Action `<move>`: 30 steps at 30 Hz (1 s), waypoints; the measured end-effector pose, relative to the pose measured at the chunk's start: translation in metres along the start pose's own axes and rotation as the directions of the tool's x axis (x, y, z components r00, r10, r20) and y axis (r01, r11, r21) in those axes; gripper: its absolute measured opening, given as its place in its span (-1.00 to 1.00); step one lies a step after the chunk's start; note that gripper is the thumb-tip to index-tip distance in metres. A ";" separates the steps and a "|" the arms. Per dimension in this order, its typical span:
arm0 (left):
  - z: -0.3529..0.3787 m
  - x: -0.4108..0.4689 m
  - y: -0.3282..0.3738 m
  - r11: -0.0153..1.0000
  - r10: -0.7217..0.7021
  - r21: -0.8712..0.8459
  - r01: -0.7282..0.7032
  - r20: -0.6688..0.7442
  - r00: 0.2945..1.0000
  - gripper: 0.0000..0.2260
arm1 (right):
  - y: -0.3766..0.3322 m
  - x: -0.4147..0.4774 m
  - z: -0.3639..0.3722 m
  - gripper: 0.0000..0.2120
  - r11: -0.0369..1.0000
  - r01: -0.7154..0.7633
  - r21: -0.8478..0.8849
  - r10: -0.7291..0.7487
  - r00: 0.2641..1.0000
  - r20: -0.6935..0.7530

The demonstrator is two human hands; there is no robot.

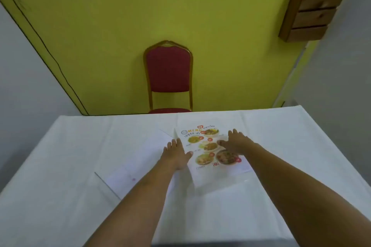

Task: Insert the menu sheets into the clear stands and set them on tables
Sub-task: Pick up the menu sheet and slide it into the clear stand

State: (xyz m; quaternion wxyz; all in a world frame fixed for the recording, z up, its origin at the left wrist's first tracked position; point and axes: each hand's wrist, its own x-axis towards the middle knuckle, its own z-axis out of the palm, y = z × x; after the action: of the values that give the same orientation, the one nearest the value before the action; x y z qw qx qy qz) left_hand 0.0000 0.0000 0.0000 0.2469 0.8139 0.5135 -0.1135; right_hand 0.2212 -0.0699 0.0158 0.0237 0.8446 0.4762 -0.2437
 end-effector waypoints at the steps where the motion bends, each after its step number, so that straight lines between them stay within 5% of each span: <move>1: 0.006 0.001 0.006 1.000 -0.007 -0.012 0.007 0.013 1.000 -0.26 | 0.005 0.002 0.004 -0.21 0.999 -0.025 0.020 0.025 1.000 0.010; 8: 0.034 0.001 0.033 0.970 -0.115 -0.215 0.111 -0.008 0.993 -0.16 | 0.024 0.009 0.015 -0.27 0.910 -0.124 0.397 0.082 0.989 0.121; 12: 0.033 0.006 0.050 0.826 -0.281 -0.511 0.239 -0.005 0.960 -0.04 | 0.022 0.013 0.015 -0.61 0.897 -0.082 0.434 0.038 0.993 0.110; 16: 0.020 0.008 0.061 0.729 -0.394 -0.580 0.363 0.076 0.916 0.03 | 0.020 0.008 0.005 -0.68 0.861 -0.138 0.490 0.089 0.988 0.123; 20: 0.004 0.022 0.051 0.609 -0.395 -0.664 0.433 0.219 0.892 -0.06 | 0.022 0.003 -0.001 -0.65 0.829 -0.142 0.541 0.101 0.989 0.105; 25: -0.012 0.015 0.047 0.592 -0.348 -0.717 0.369 0.186 0.919 -0.64 | 0.027 -0.008 -0.019 -0.71 0.786 -0.084 0.613 0.083 0.996 0.030; 30: -0.029 0.008 0.064 0.674 -0.268 -0.700 0.236 0.065 0.961 -0.59 | 0.036 -0.026 -0.035 -0.50 0.789 -0.024 0.614 0.124 0.985 -0.120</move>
State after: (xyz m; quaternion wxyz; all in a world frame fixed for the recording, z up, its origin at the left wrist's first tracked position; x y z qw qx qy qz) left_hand 0.0587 -0.0008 0.0394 0.5081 0.5823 0.6302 0.0747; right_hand 0.2528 -0.1004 0.0509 -0.2770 0.8412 0.3391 -0.3172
